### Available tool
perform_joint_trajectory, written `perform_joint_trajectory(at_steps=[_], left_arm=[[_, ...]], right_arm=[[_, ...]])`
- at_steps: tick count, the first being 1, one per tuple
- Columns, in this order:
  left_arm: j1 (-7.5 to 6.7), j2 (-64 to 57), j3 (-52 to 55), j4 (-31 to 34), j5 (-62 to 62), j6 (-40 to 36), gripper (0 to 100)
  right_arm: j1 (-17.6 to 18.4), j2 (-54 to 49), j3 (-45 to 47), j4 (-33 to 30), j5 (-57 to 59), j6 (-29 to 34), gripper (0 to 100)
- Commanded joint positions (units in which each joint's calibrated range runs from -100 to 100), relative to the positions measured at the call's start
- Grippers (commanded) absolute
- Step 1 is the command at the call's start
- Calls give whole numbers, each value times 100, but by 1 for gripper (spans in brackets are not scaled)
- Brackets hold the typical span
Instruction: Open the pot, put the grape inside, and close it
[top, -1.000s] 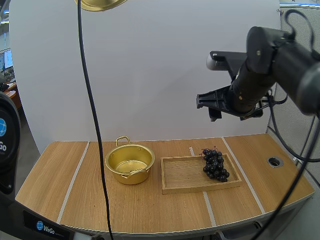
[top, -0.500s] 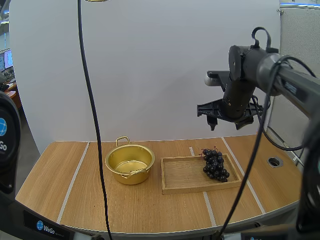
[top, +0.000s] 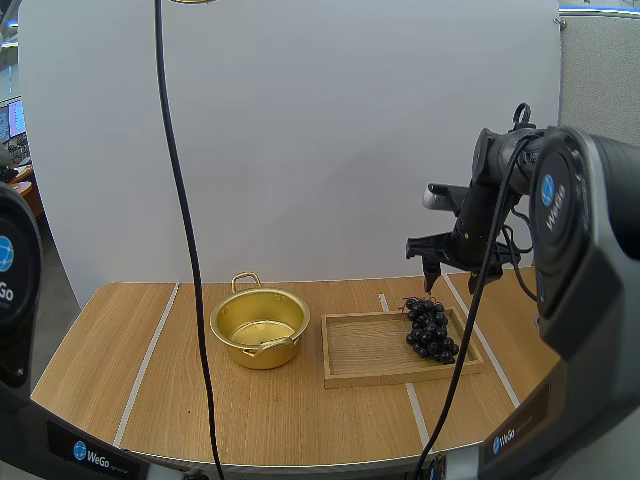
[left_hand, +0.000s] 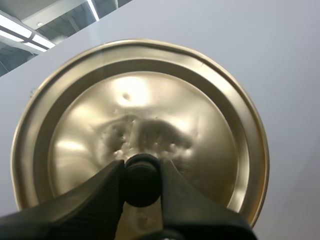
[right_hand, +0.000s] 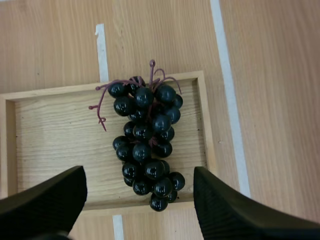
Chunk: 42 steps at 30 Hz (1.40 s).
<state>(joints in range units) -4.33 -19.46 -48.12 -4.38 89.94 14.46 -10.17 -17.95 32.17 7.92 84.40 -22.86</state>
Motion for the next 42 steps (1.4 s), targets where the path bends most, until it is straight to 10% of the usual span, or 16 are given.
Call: perform_joint_trajectory(at_steps=[1, 42], left_arm=[[-18, -45, -43, 33, -266, -13, 0], [-18, -45, -43, 33, -266, -13, 0]], right_arm=[[-20, 127, -37, 52, -8, -103, 100], [-20, 1845, -49, 295, -1091, -1114, 100]])
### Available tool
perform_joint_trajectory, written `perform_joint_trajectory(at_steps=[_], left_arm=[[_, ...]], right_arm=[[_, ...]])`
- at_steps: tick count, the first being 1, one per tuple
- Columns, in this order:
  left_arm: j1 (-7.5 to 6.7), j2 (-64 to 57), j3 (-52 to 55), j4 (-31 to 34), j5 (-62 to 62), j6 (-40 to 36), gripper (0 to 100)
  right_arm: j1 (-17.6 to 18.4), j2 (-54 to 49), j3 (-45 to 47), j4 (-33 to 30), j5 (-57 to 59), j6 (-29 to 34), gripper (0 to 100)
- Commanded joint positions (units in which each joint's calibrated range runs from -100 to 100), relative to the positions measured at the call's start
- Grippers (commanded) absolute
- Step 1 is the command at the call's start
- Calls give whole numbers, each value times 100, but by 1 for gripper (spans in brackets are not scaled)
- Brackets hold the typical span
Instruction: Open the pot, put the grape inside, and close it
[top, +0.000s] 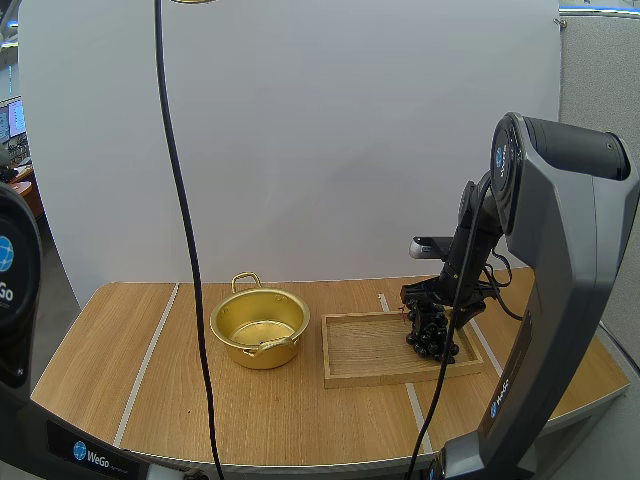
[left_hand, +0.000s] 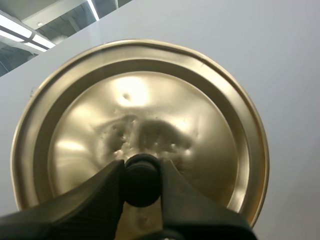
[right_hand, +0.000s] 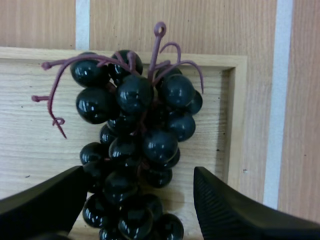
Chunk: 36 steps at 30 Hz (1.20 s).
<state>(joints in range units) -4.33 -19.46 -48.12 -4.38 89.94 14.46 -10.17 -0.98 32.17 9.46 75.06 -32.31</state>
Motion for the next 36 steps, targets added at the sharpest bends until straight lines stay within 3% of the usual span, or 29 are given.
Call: perform_joint_trajectory(at_steps=[1, 13, 36], left_arm=[[-18, -45, -43, 33, -266, -13, 0], [-18, -45, -43, 33, -266, -13, 0], [-18, -45, -43, 33, -266, -13, 0]], right_arm=[[-20, 184, -49, 141, -157, -169, 100], [-20, 699, -49, 141, -327, -169, 100], [-20, 702, -49, 141, -511, -169, 100]])
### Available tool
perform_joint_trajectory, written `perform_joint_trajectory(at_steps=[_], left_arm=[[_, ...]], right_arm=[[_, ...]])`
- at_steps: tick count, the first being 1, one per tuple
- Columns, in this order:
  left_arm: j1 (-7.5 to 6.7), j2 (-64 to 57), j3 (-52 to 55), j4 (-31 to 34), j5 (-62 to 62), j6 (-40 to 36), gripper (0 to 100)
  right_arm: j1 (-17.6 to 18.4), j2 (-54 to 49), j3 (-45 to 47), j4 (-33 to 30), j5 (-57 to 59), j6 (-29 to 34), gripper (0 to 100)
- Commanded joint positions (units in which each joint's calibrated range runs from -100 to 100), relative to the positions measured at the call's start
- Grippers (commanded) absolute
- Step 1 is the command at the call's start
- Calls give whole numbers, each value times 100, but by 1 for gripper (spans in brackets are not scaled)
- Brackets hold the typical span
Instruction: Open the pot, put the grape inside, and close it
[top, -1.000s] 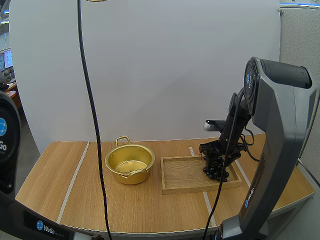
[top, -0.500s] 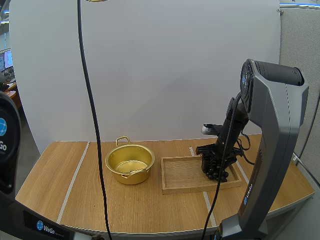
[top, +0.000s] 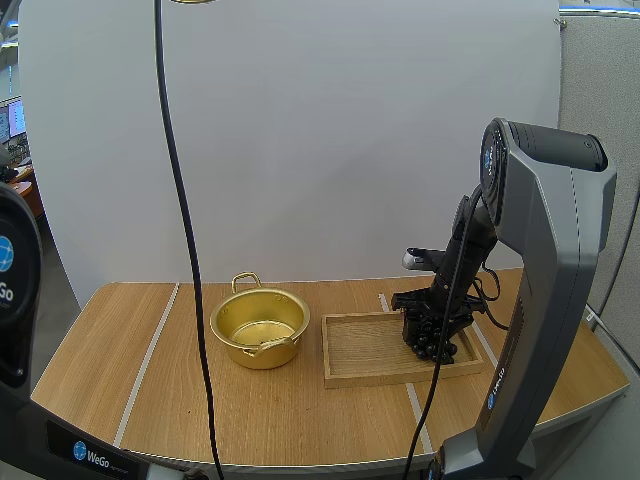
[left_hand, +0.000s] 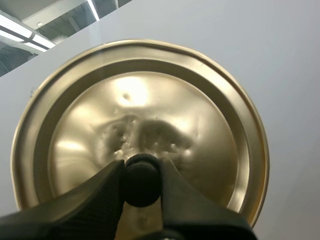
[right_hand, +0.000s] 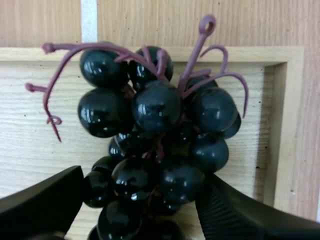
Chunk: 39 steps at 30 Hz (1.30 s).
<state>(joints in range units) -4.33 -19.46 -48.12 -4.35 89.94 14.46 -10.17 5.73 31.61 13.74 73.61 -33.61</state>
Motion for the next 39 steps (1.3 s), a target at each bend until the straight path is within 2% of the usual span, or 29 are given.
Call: perform_joint_trajectory(at_steps=[1, 2, 4, 5, 6, 19, 34, 39], left_arm=[[-18, -45, -43, 30, -266, -13, 0], [-18, -45, -43, 30, -266, -13, 0], [-18, -45, -43, 30, -266, -13, 0], [-18, -45, -43, 30, -266, -13, 0], [-18, -45, -43, 30, -266, -13, 0], [-18, -45, -43, 30, -266, -13, 0], [-18, -45, -43, 30, -266, -13, 0], [-18, -45, -43, 30, -266, -13, 0]], right_arm=[[-20, 31, 8, -287, -386, -40, 100], [-20, 31, 8, -287, -428, -40, 87], [-20, 31, 8, -287, -428, -40, 46], [-20, 31, 8, -287, -428, -40, 13], [-20, 31, 8, -287, -428, -40, 0], [-20, -310, 8, -284, -501, -10, 0], [-20, -2807, -6, -284, -196, 2, 0], [-20, -3497, -321, -144, 406, -34, 0]])
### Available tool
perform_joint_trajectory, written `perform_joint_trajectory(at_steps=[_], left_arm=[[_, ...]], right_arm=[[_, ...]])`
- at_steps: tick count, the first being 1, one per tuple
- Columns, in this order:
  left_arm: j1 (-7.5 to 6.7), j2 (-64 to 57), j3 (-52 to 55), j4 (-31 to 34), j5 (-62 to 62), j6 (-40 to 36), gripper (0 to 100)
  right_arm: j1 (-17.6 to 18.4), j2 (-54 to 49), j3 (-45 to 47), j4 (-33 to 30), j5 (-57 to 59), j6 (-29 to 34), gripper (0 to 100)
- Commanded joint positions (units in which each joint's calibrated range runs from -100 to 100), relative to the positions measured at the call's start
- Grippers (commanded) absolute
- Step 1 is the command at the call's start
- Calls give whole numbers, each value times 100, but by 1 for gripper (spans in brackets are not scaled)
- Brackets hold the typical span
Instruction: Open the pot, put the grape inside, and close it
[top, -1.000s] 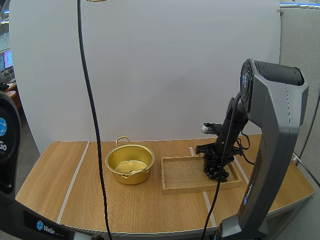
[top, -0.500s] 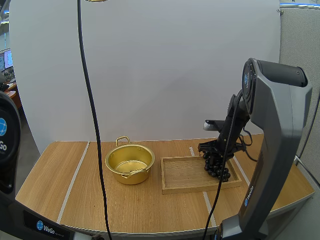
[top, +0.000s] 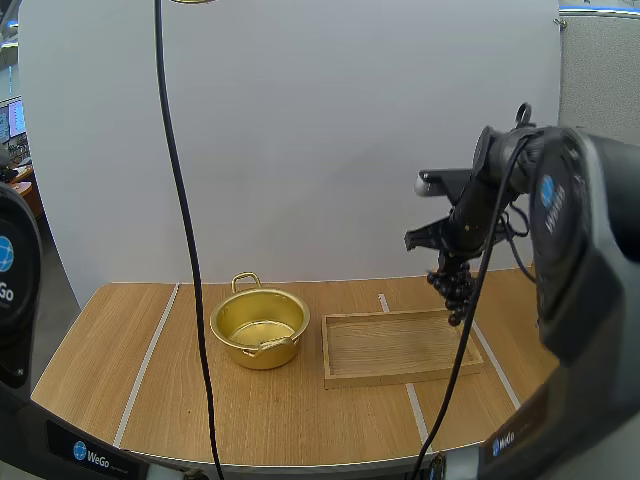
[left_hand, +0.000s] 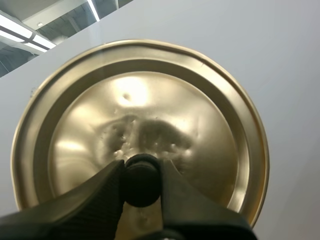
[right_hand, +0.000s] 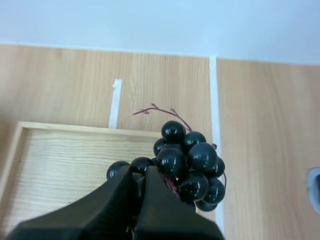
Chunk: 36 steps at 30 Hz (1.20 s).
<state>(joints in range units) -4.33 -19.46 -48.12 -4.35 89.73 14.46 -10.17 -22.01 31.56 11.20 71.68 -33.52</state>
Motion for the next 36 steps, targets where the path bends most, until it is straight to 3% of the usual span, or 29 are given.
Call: perform_joint_trajectory(at_steps=[1, 12, 19, 27, 36], left_arm=[[-18, -45, -43, 30, -245, -13, 0], [-18, -45, -43, 30, -245, -13, 0], [-18, -45, -43, 30, -245, -13, 0], [-18, -45, -43, 30, -245, -13, 0], [-18, -45, -43, 30, -245, -13, 0]], right_arm=[[-20, -826, -447, 146, 806, -43, 0], [-20, -1249, -1644, 1472, 2832, -599, 0], [179, -1219, -1873, 2327, 2832, -619, 0], [960, -901, -1873, 2234, 2832, -434, 0], [1682, -217, -1889, 1533, 2471, -247, 0]])
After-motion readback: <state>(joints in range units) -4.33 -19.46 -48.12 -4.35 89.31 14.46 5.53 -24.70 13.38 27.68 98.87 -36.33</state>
